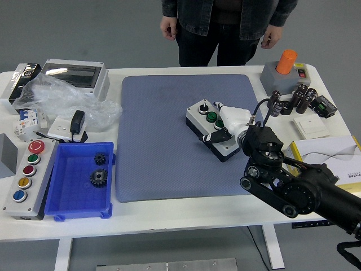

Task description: Pick up the button,place it on the desk,press the button,press the button

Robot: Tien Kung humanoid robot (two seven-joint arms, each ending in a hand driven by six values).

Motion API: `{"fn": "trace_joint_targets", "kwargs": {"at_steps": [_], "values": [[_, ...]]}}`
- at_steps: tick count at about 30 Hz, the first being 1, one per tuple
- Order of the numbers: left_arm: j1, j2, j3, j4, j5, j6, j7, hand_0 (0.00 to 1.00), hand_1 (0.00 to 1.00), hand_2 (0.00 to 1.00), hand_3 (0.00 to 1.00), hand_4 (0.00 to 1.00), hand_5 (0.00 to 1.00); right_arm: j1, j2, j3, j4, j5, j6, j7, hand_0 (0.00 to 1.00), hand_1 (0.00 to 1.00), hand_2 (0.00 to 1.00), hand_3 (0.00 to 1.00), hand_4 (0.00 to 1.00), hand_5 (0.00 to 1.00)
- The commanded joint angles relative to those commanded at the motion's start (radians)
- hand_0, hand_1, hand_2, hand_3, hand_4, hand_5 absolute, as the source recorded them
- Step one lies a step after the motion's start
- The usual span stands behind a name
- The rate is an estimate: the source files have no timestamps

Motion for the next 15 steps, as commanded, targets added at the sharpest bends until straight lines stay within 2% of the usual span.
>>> {"fn": "trace_joint_targets", "kwargs": {"at_steps": [1,6,7,12,13,15], "values": [[0.0,0.0,0.0,0.0,0.0,0.0,0.0,0.671,0.691,0.626,0.646,0.668,0.33,0.0,0.0,-0.001,-0.001,-0.001,-0.001,0.0,0.385,0.579,0.594,0.706,0.845,0.3],[0.002,0.0,0.002,0.0,-0.001,0.001,-0.002,0.671,0.691,0.626,0.646,0.668,0.33,0.002,0.0,-0.006,-0.004,-0.008,-0.003,0.0,0.385,0.579,0.594,0.706,0.845,0.3],[0.002,0.0,0.002,0.0,-0.001,0.001,-0.002,0.671,0.691,0.624,0.646,0.67,0.328,0.002,0.001,-0.007,-0.005,-0.009,-0.004,0.0,0.328,0.553,0.56,0.665,0.837,0.297],[0.003,0.0,0.0,-0.001,0.001,0.002,-0.004,0.671,0.691,0.624,0.646,0.67,0.328,0.002,0.003,-0.015,-0.009,-0.012,-0.004,0.0,0.328,0.553,0.56,0.665,0.837,0.297],[0.003,0.0,-0.001,-0.001,0.002,0.002,-0.005,0.671,0.691,0.624,0.646,0.671,0.329,0.003,0.003,-0.016,-0.009,-0.013,-0.004,0.0,0.292,0.488,0.484,0.556,0.818,0.303],[0.002,0.0,-0.002,-0.001,0.003,0.002,-0.006,0.671,0.691,0.624,0.646,0.671,0.329,0.003,0.003,-0.018,-0.009,-0.016,-0.005,0.0,0.292,0.488,0.484,0.556,0.818,0.303]]}}
